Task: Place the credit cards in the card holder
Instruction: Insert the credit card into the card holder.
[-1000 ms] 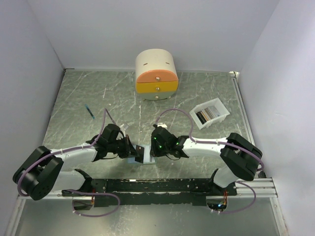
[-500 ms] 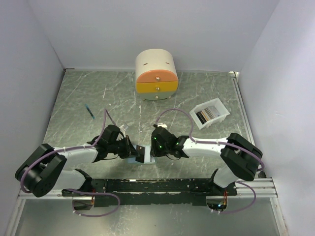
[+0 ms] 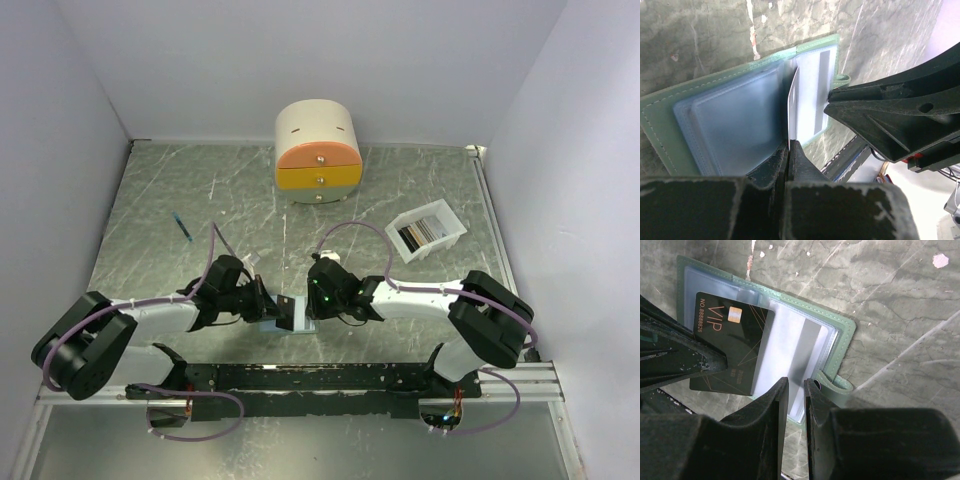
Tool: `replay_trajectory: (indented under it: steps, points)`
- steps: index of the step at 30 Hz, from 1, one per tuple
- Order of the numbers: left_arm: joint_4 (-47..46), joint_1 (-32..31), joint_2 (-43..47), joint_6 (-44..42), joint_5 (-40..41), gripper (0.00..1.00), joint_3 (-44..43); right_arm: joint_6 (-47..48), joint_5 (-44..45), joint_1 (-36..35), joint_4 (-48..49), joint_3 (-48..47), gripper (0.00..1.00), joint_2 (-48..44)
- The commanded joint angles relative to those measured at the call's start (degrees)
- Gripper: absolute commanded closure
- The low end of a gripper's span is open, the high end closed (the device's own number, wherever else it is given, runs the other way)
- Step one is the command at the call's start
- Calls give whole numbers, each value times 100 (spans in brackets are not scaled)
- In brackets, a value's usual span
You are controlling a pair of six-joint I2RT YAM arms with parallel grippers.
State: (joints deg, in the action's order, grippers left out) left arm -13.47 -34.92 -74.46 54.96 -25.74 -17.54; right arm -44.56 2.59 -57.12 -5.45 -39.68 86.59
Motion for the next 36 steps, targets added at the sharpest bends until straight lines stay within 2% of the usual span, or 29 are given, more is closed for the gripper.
replay_trajectory:
  steps: [1,14,20,25,36]
  points:
    - [-222,33,-82,40,186,93,135,59,218,-18,-430,89,80,-32]
    - [-424,20,-208,103,121,93,190,35,218,-22,-388,128,80,-78]
    - [-306,-26,-227,44,217,85,155,18,217,-22,-362,127,80,-74]
    - [-346,-44,-240,80,335,90,210,21,211,-21,-351,128,80,-76]
    - [-666,-77,-266,252,457,93,380,26,214,-20,-351,145,80,-62]
